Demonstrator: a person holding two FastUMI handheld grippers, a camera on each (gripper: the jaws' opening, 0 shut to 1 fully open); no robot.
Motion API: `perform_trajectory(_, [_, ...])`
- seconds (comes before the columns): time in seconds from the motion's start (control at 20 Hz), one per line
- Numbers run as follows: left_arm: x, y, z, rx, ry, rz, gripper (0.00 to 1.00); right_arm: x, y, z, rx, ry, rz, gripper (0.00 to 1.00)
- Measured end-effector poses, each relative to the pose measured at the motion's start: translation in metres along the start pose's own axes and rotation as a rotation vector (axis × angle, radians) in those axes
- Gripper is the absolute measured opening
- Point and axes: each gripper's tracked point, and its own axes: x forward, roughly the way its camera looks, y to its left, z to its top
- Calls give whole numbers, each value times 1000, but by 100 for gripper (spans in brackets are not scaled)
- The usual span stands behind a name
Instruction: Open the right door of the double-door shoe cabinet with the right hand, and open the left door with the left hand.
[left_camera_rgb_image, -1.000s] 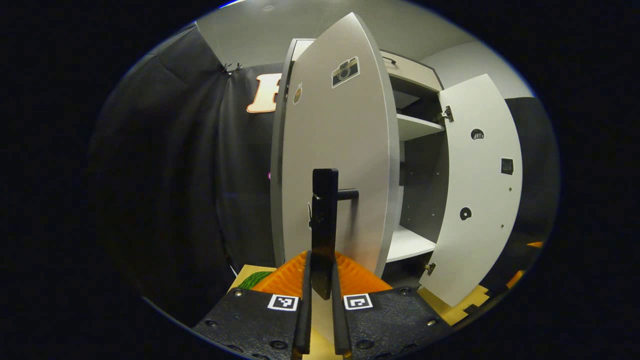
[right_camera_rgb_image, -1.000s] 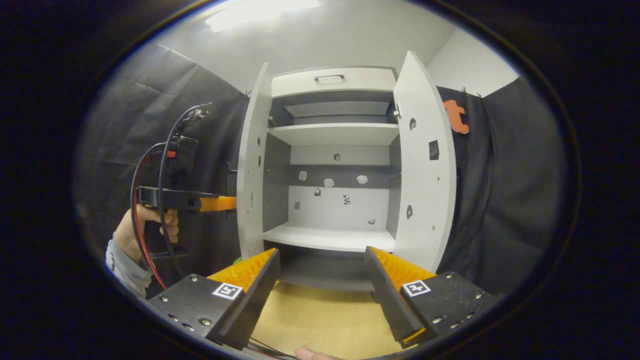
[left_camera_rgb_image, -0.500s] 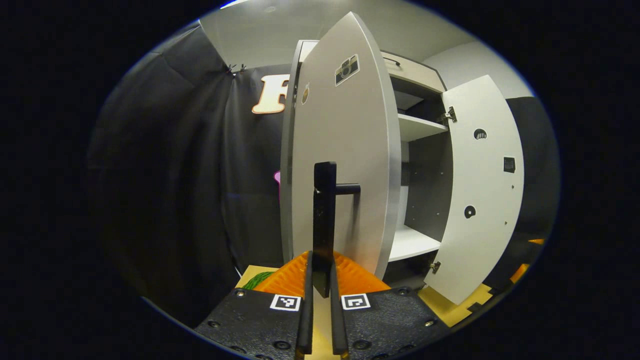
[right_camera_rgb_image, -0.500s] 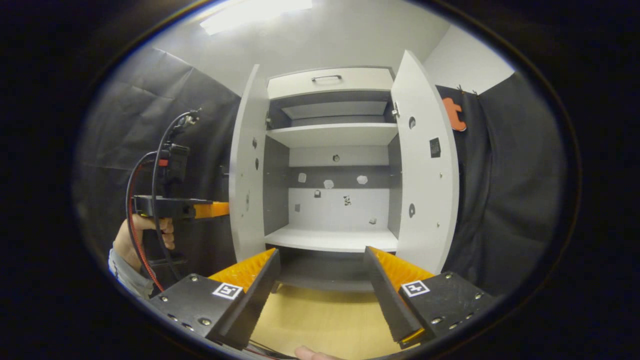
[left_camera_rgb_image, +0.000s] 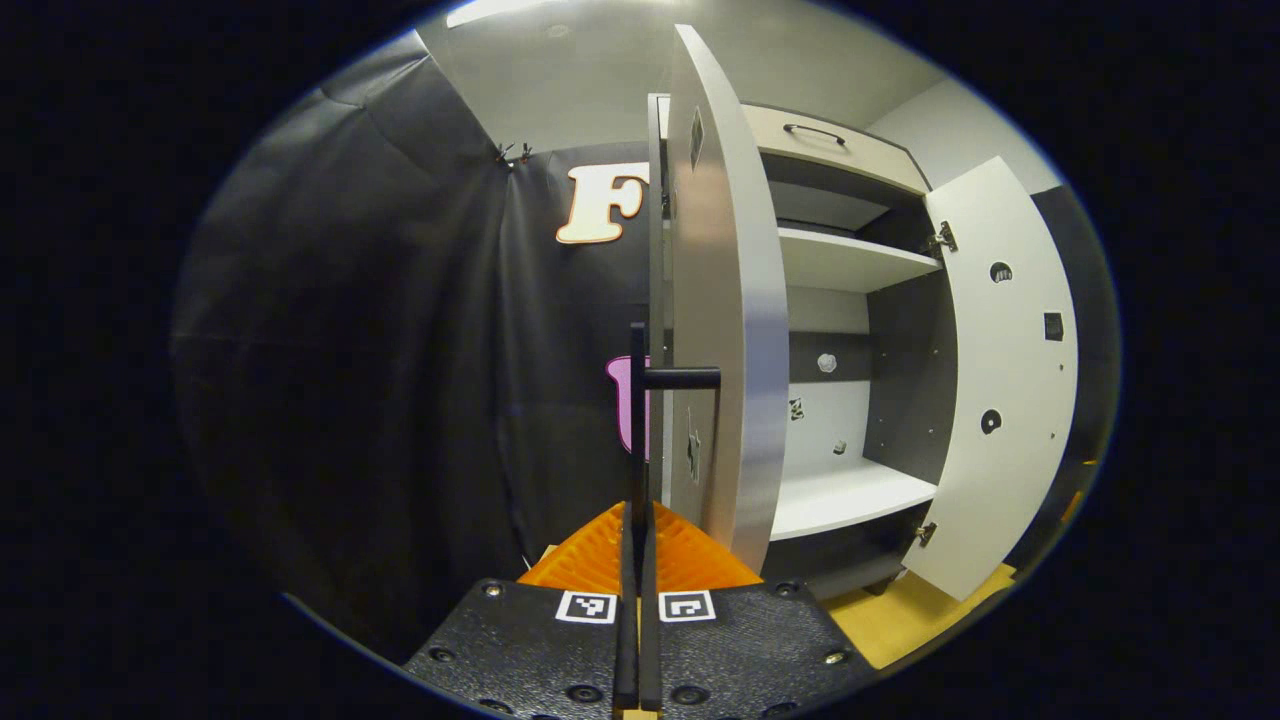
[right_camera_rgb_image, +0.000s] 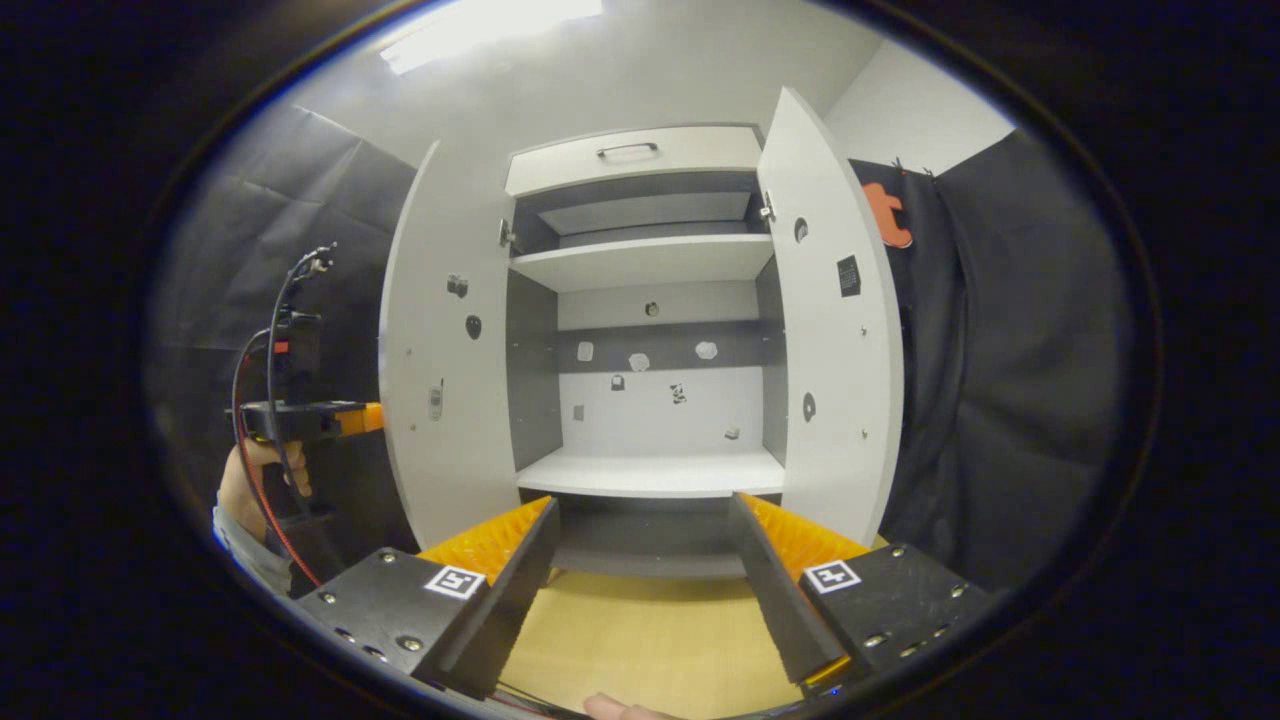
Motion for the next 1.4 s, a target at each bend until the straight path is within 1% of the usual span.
perform_trajectory(0.05, [0,-1,0,-3,-3,-12,1,3,-1,-3,2,7,-1,100])
perform_trajectory(0.1, [0,1,1,8,-12,-22,2,4,-2,-5,2,12,-4,97])
perform_trajectory(0.35, [-1,3,1,10,-26,-44,1,3,1,-9,-5,19,-3,97])
perform_trajectory(0.4, [-1,4,1,7,-28,-39,2,2,0,-8,-6,15,-5,100])
perform_trajectory(0.45, [-5,3,2,-10,-35,-37,4,1,0,-6,-9,9,-10,97])
perform_trajectory(0.5, [-7,2,5,-12,-38,-30,7,0,0,-4,-13,3,-12,98])
perform_trajectory(0.55, [-9,5,6,-13,-42,-11,8,1,1,-5,-13,-2,-11,100])
perform_trajectory(0.65, [-22,4,9,-36,-51,8,12,1,2,-7,-3,0,-5,100])
perform_trajectory(0.7, [-29,6,8,-40,-52,17,12,1,1,-7,-1,2,-3,100])
perform_trajectory(0.75, [-36,8,7,-39,-59,28,16,3,0,-8,0,4,-4,100])
perform_trajectory(0.8, [-43,8,6,-39,-56,36,18,3,-3,-9,1,6,-8,98])
perform_trajectory(0.85, [-50,6,5,-31,-51,43,23,4,-4,-10,3,7,-10,97])
perform_trajectory(0.9, [-52,8,1,-24,-37,68,34,3,-6,-10,7,10,-14,98])
perform_trajectory(0.95, [-57,11,-1,-21,-30,95,42,5,-8,-11,13,11,-17,98])
perform_trajectory(1.05, [-69,11,-3,-18,-21,129,69,3,-14,-12,19,10,-25,98])
perform_trajectory(1.15, [-79,6,-5,2,-33,133,95,3,-20,-11,24,5,-35,98])
perform_trajectory(1.2, [-84,4,-3,6,-43,129,96,3,-23,-12,25,3,-38,100])
perform_trajectory(1.3, [-95,1,-5,-6,-52,145,96,2,-28,-14,31,4,-43,100])
perform_trajectory(1.4, [-104,-7,-6,-24,-61,145,97,2,-30,-17,37,8,-41,100])
